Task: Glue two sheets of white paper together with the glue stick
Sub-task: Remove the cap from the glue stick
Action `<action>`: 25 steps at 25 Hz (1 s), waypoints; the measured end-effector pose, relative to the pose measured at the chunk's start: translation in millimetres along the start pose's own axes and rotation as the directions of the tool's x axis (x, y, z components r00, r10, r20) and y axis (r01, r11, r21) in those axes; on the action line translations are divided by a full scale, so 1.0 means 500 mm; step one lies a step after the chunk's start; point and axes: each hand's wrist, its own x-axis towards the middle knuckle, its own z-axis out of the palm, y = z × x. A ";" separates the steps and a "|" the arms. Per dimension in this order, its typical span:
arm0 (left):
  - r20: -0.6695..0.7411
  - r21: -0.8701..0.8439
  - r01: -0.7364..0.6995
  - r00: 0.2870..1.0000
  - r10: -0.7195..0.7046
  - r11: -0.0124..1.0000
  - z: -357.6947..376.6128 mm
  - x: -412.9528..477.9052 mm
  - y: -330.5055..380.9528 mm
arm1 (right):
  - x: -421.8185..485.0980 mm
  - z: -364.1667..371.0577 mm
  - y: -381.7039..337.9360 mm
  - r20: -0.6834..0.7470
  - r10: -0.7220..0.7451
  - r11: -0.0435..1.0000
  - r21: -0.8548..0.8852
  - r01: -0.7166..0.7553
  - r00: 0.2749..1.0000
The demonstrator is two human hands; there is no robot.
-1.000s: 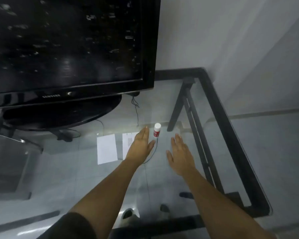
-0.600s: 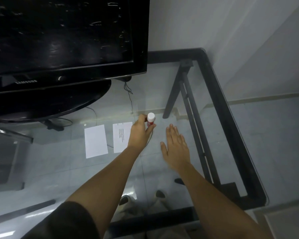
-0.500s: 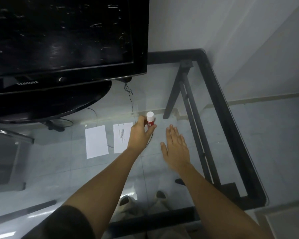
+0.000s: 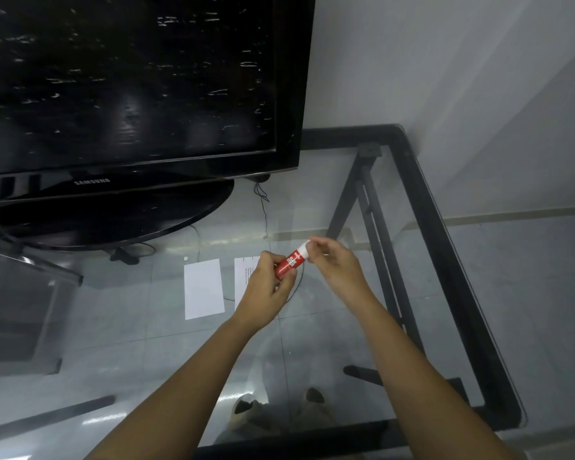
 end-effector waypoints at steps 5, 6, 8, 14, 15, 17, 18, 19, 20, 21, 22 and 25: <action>0.060 0.045 -0.050 0.997 0.048 0.998 -0.016 0.021 -0.013 | 0.040 -0.009 -0.009 -0.042 0.034 0.997 0.065 -0.031 0.999; 0.059 0.043 -0.034 0.998 0.032 0.998 -0.021 0.021 -0.022 | 0.052 -0.013 -0.007 -0.099 0.045 0.996 0.086 -0.036 0.994; 0.030 0.026 0.009 0.999 -0.010 1.000 -0.033 0.019 -0.043 | 0.079 -0.021 0.002 -0.204 0.000 0.999 0.051 0.011 0.979; -0.039 0.020 0.079 0.996 -0.078 0.997 -0.057 0.019 -0.065 | 0.113 0.019 0.074 -0.051 -0.080 0.937 -0.346 0.057 0.996; -0.042 0.019 0.083 0.996 -0.082 0.996 -0.059 0.018 -0.066 | 0.114 0.024 0.087 -0.042 -0.082 0.925 -0.376 0.060 0.996; -0.047 0.016 0.089 0.995 -0.088 0.996 -0.064 0.016 -0.068 | 0.114 0.028 0.103 -0.034 -0.081 0.912 -0.406 0.061 0.996; -0.046 0.014 0.090 0.995 -0.089 0.996 -0.066 0.015 -0.068 | 0.113 0.028 0.104 -0.033 -0.073 0.910 -0.410 0.053 0.997; -0.045 0.010 0.087 0.995 -0.087 0.996 -0.068 0.013 -0.067 | 0.112 0.028 0.103 -0.031 -0.071 0.911 -0.408 0.052 0.997; -0.044 0.003 0.081 0.996 -0.081 0.997 -0.068 0.013 -0.063 | 0.109 0.027 0.100 -0.033 -0.075 0.913 -0.403 0.055 0.997; -0.046 -0.008 0.079 0.996 -0.079 0.997 -0.069 0.014 -0.058 | 0.103 0.026 0.091 -0.050 -0.087 0.917 -0.395 0.060 0.995; -0.055 -0.031 0.088 0.994 -0.089 0.996 -0.071 0.016 -0.049 | 0.096 0.025 0.079 -0.079 -0.106 0.922 -0.382 0.068 0.991; -0.136 -0.200 0.116 0.980 -0.145 0.973 -0.085 0.024 -0.015 | 0.060 0.035 0.025 -0.131 -0.176 0.940 -0.318 0.127 0.976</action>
